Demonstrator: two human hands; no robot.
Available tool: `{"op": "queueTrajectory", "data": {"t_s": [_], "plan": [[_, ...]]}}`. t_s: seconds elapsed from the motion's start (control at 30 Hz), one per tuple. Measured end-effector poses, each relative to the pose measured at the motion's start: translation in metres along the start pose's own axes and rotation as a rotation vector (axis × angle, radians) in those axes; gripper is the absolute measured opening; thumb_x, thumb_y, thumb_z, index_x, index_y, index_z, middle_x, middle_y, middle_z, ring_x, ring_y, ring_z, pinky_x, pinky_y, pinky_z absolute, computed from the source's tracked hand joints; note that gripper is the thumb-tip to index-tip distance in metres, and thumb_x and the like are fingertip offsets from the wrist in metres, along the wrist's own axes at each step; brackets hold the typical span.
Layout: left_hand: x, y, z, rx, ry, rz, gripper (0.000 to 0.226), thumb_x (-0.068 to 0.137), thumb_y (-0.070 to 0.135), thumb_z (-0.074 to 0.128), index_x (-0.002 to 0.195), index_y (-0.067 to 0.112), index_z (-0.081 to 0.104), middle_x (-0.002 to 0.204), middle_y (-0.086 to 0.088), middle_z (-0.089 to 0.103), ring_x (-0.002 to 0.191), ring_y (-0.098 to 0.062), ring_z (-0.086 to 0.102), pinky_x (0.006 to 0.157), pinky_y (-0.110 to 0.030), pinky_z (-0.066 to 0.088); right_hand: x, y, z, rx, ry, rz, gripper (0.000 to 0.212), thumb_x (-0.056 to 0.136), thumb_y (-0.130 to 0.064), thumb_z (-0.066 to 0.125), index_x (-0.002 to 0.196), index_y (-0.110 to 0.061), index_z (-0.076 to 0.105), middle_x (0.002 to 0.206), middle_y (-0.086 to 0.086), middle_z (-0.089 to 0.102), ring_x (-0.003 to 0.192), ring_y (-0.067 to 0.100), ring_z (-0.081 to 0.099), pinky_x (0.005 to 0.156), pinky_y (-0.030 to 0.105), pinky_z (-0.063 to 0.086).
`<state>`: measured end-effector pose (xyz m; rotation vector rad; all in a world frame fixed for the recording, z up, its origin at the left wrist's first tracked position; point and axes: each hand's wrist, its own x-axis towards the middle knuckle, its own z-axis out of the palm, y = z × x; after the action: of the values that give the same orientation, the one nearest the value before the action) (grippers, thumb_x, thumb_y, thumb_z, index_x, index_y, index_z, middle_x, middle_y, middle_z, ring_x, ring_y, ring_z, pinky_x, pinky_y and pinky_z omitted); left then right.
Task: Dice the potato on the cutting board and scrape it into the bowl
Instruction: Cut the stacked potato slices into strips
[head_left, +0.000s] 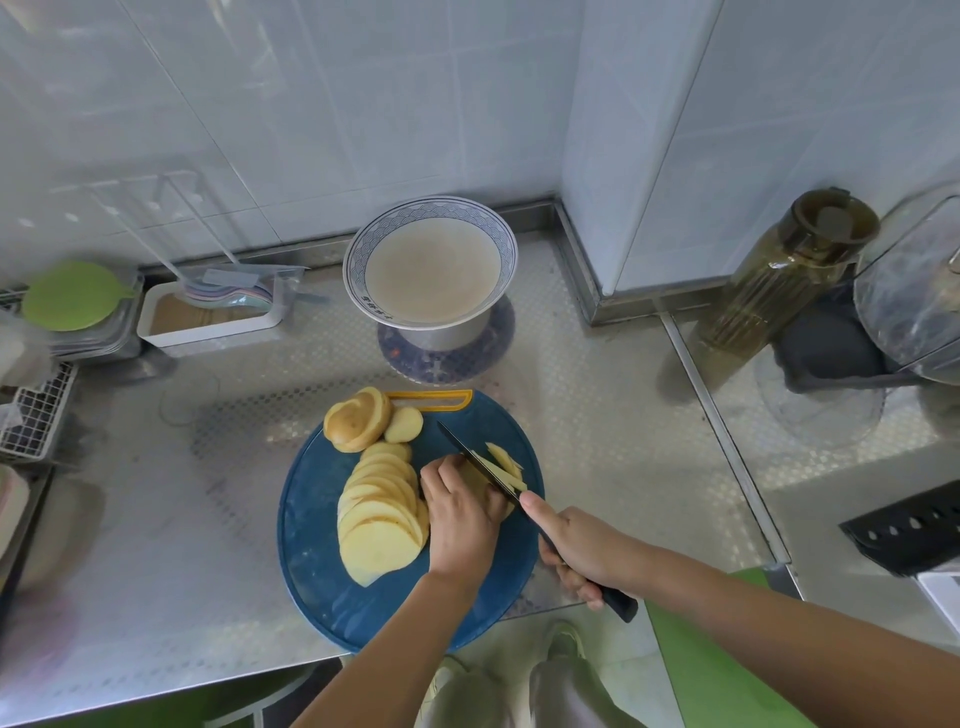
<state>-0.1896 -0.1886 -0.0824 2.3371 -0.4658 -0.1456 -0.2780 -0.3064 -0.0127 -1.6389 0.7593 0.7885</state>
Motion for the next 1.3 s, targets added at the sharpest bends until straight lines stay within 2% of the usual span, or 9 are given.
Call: {"op": "queueTrajectory", "data": {"t_s": [0.23,0.43,0.6,0.7,0.83,0.97,1.07,1.17,1.3], "plan": [[-0.001,-0.003,0.003,-0.031,0.012,0.01,0.044,0.077,0.001,0.069,0.114,-0.01,0.048,0.114,-0.021,0.043,0.105,-0.035,0.049,0.094,-0.031,0.036,0.002,-0.001,0.0,0.021,-0.008,0.021,0.069,0.092,-0.076,0.02,0.062,-0.016,0.033,0.037,-0.002,0.032,0.032,0.014,0.03,0.045,0.027,0.035],[-0.001,-0.006,0.005,-0.025,0.044,0.063,0.05,0.069,0.006,0.08,0.107,-0.004,0.049,0.105,-0.021,0.047,0.094,-0.033,0.055,0.087,-0.03,0.043,0.013,-0.004,0.002,0.05,-0.009,0.045,0.068,0.092,-0.076,0.022,0.063,-0.016,0.033,0.04,-0.002,0.031,0.032,0.014,0.03,0.043,0.026,0.034],[-0.001,-0.005,0.002,-0.029,0.131,0.152,0.037,0.08,0.03,0.054,0.108,0.012,0.039,0.106,-0.017,0.044,0.094,-0.029,0.053,0.086,-0.031,0.046,0.02,0.0,0.01,0.03,0.044,-0.007,0.065,0.093,-0.074,0.022,0.06,-0.019,0.027,0.039,-0.004,0.025,0.033,0.014,0.024,0.042,0.026,0.028],[0.0,-0.005,0.0,-0.001,0.142,0.199,0.035,0.08,0.023,0.054,0.109,0.011,0.038,0.107,-0.008,0.035,0.096,-0.023,0.042,0.09,-0.04,0.05,0.024,0.003,0.015,-0.006,0.11,-0.024,0.062,0.096,-0.069,0.021,0.06,-0.018,0.026,0.037,-0.009,0.022,0.033,0.011,0.019,0.043,0.025,0.023],[0.001,-0.007,0.001,0.027,0.184,0.295,0.047,0.073,0.008,0.07,0.107,0.009,0.038,0.104,-0.006,0.032,0.093,-0.023,0.039,0.082,-0.048,0.054,0.027,0.004,0.018,-0.017,0.127,-0.022,0.062,0.096,-0.069,0.021,0.061,-0.018,0.027,0.038,-0.01,0.022,0.034,0.01,0.019,0.042,0.023,0.023],[0.002,-0.005,0.0,-0.013,0.165,0.195,0.034,0.08,0.03,0.05,0.107,0.012,0.037,0.104,-0.022,0.046,0.096,-0.02,0.04,0.086,-0.04,0.051,0.027,0.0,0.018,0.025,0.102,-0.001,0.064,0.094,-0.072,0.02,0.064,-0.016,0.031,0.037,-0.005,0.027,0.031,0.014,0.026,0.037,0.023,0.028],[-0.001,-0.006,0.001,0.007,0.129,0.176,0.038,0.08,0.032,0.047,0.107,0.005,0.042,0.102,-0.023,0.049,0.096,-0.024,0.047,0.088,-0.033,0.045,0.029,-0.003,0.015,0.053,0.087,-0.004,0.064,0.095,-0.072,0.022,0.066,-0.015,0.034,0.033,-0.007,0.029,0.03,0.013,0.029,0.038,0.023,0.029],[-0.001,-0.006,0.001,-0.044,0.075,0.084,0.045,0.078,0.029,0.046,0.107,-0.006,0.048,0.111,-0.018,0.043,0.101,-0.03,0.05,0.095,-0.032,0.041,0.029,0.0,0.007,0.199,0.027,0.001,0.066,0.091,-0.075,0.029,0.066,-0.015,0.035,0.041,-0.002,0.028,0.034,0.014,0.027,0.04,0.024,0.028],[-0.002,-0.008,0.005,-0.086,0.106,0.048,0.025,0.083,-0.003,0.052,0.107,-0.004,0.046,0.118,-0.008,0.035,0.105,-0.021,0.042,0.1,-0.036,0.039,0.027,0.002,-0.001,0.28,-0.024,-0.015,0.065,0.091,-0.074,0.034,0.067,-0.014,0.038,0.047,0.001,0.029,0.038,0.015,0.028,0.041,0.025,0.028]]}}
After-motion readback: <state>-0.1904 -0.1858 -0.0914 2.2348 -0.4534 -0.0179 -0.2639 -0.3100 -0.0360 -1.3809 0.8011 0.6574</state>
